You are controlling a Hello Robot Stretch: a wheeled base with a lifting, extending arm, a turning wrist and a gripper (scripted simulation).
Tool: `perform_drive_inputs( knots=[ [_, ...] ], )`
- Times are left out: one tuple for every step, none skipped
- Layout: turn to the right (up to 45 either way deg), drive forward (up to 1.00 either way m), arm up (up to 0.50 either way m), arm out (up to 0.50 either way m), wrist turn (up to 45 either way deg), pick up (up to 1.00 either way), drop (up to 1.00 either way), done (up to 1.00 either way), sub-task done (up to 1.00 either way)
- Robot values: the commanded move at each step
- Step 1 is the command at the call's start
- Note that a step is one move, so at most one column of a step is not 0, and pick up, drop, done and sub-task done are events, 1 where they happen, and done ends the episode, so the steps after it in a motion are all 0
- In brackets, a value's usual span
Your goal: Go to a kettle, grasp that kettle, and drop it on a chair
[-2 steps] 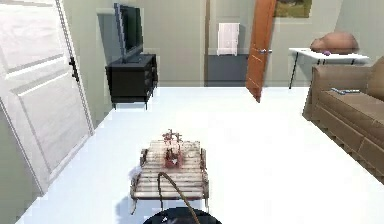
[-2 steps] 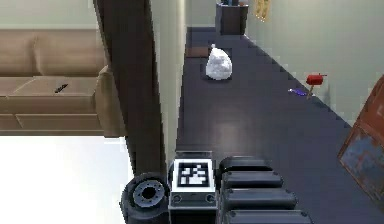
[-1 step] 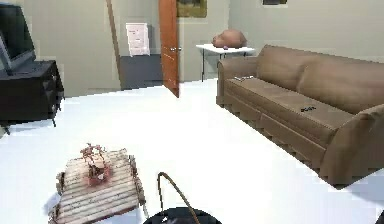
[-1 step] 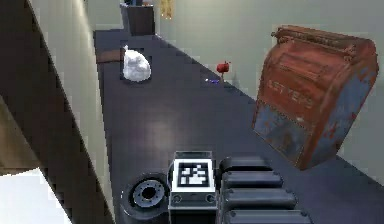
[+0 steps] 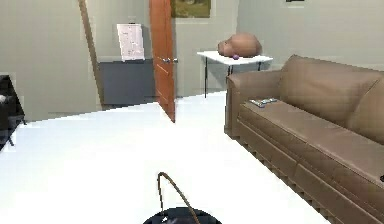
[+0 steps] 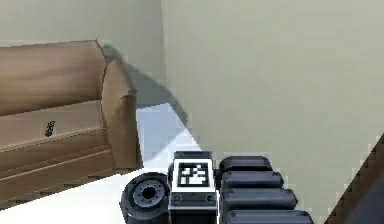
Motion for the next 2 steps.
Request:
perform_drive_inputs(
  knots=[
    [-15.0,0.0,0.0,0.0,0.0,0.0,0.0,0.0,0.0],
    [0.0,1.0,0.0,0.0,0.0,0.0,0.0,0.0,0.0]
  ],
)
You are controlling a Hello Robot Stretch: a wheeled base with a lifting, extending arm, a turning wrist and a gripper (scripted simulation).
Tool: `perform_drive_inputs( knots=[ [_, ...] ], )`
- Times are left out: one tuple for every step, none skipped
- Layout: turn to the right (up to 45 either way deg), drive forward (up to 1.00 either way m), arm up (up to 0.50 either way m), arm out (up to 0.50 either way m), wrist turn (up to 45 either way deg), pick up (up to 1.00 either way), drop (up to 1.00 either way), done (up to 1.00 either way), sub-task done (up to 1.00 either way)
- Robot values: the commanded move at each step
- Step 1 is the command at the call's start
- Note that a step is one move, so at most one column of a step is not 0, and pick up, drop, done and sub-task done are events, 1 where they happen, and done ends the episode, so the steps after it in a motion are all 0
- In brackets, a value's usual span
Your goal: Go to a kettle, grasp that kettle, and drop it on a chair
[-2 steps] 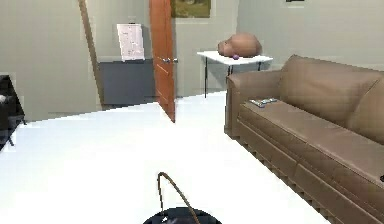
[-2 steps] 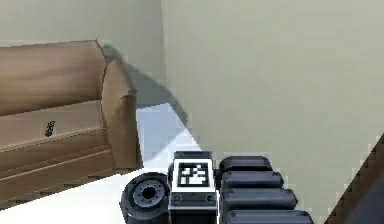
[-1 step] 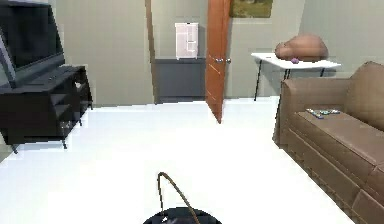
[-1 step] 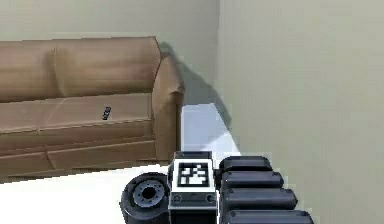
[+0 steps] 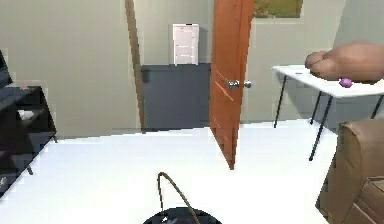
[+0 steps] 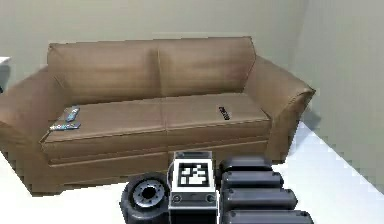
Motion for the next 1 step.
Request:
perform_drive_inputs(
  knots=[
    [0.0,1.0,0.0,0.0,0.0,0.0,0.0,0.0,0.0]
  ],
)
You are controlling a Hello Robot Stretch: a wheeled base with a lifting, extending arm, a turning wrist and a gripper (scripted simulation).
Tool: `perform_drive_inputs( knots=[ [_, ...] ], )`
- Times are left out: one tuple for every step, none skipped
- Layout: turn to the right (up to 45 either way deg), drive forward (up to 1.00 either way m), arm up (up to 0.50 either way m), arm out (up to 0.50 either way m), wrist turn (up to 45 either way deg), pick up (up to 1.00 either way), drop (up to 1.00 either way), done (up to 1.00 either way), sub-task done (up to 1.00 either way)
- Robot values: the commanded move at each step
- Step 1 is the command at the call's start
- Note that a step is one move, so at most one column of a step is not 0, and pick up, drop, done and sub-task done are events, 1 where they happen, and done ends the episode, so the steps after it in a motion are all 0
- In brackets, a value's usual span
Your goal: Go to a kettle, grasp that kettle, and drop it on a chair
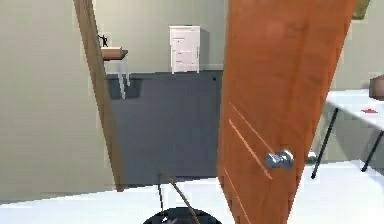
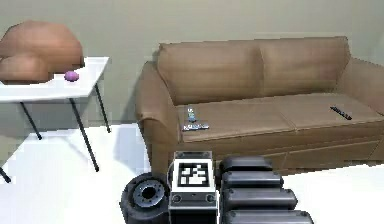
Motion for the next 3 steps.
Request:
perform_drive_inputs(
  knots=[
    [0.0,1.0,0.0,0.0,0.0,0.0,0.0,0.0,0.0],
    [-9.0,0.0,0.0,0.0,0.0,0.0,0.0,0.0,0.0],
    [0.0,0.3,0.0,0.0,0.0,0.0,0.0,0.0,0.0]
  ],
)
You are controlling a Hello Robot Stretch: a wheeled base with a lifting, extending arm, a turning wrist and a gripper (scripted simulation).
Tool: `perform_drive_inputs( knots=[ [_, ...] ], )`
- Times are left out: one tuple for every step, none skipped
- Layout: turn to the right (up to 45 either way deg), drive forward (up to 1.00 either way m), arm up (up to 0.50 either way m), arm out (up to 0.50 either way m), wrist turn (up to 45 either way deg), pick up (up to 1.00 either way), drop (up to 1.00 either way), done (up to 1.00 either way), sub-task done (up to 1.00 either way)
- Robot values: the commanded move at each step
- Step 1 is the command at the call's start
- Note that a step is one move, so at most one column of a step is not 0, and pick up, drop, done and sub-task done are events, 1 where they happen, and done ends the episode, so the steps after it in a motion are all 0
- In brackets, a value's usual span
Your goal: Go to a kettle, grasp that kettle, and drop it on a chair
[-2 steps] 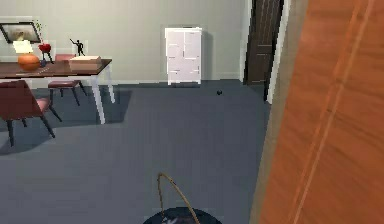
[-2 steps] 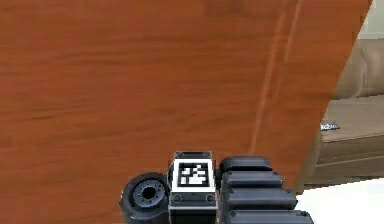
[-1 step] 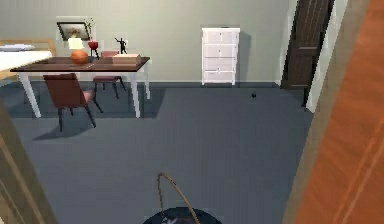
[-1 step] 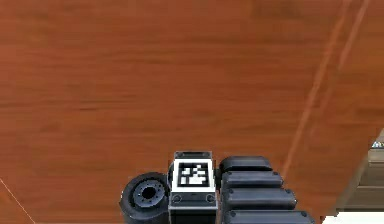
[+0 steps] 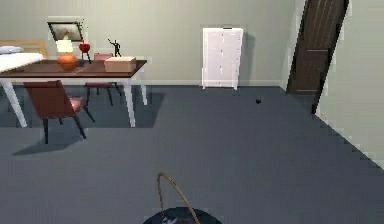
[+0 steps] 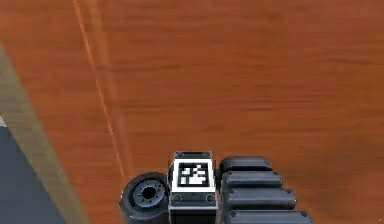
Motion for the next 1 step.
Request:
perform_drive_inputs(
  knots=[
    [0.0,0.3,0.0,0.0,0.0,0.0,0.0,0.0,0.0]
  ],
)
